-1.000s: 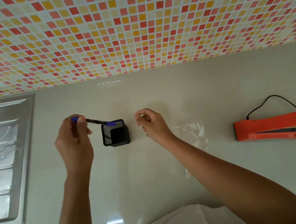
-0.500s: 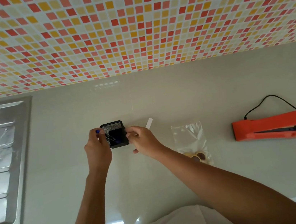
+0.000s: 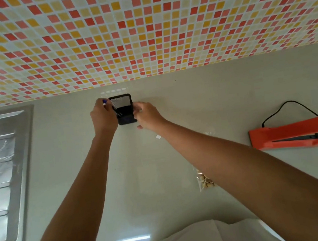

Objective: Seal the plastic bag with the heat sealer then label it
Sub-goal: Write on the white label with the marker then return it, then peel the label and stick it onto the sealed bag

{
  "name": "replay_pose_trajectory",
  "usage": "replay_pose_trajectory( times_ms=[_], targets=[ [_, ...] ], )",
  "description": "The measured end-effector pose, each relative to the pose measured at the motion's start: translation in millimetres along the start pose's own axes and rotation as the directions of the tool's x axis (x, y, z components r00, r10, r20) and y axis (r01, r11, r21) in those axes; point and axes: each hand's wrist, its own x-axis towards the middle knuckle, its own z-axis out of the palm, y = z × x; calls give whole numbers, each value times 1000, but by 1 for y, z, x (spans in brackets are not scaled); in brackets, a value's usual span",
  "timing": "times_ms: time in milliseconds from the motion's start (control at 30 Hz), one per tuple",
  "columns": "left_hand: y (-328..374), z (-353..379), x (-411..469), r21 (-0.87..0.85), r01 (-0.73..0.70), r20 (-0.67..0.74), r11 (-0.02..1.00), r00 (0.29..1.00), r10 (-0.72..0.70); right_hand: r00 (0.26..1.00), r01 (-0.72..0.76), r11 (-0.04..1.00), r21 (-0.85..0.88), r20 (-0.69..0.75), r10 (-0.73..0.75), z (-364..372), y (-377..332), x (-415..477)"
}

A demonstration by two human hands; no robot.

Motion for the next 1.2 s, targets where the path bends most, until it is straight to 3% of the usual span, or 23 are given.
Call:
replay_pose_trajectory(
  times_ms=[300,400,600,733,800,900,1000,1100,1200],
  targets=[
    [10,12,15,-7,37,27,999,999,-37,997,75,992,-100,24,-73,-8,6,22],
    [10,12,11,-35,38,31,999,999,-37,991,130,963,-235,19,-129,-13,21,18],
    [1,16,-6,-161,131,6,978,991,-132,988,147,808,-571,55,-141,-27,75,-10],
    [-5,19,-38,-123,-128,-255,984,962,93,984,155,756,-636,29,-177,-24,103,-28],
    [-7,23,-57,-144,-227,-292,963,940,177,981,150,757,-636,-2,-196,-22,110,-32],
    [-20,36,-79,-138,-265,-163,954,956,242,971,176,744,-645,-11,-239,-20,113,-33],
    [-44,56,-93,-101,-194,75,976,977,202,958,202,750,-630,-32,-284,-20,115,-32],
    [-60,73,-107,-63,-110,246,992,961,122,962,185,839,-511,-80,-261,-22,117,-32],
    [-62,84,-114,9,-105,291,994,952,98,950,155,916,-371,-199,-241,-27,120,-33]
  ],
)
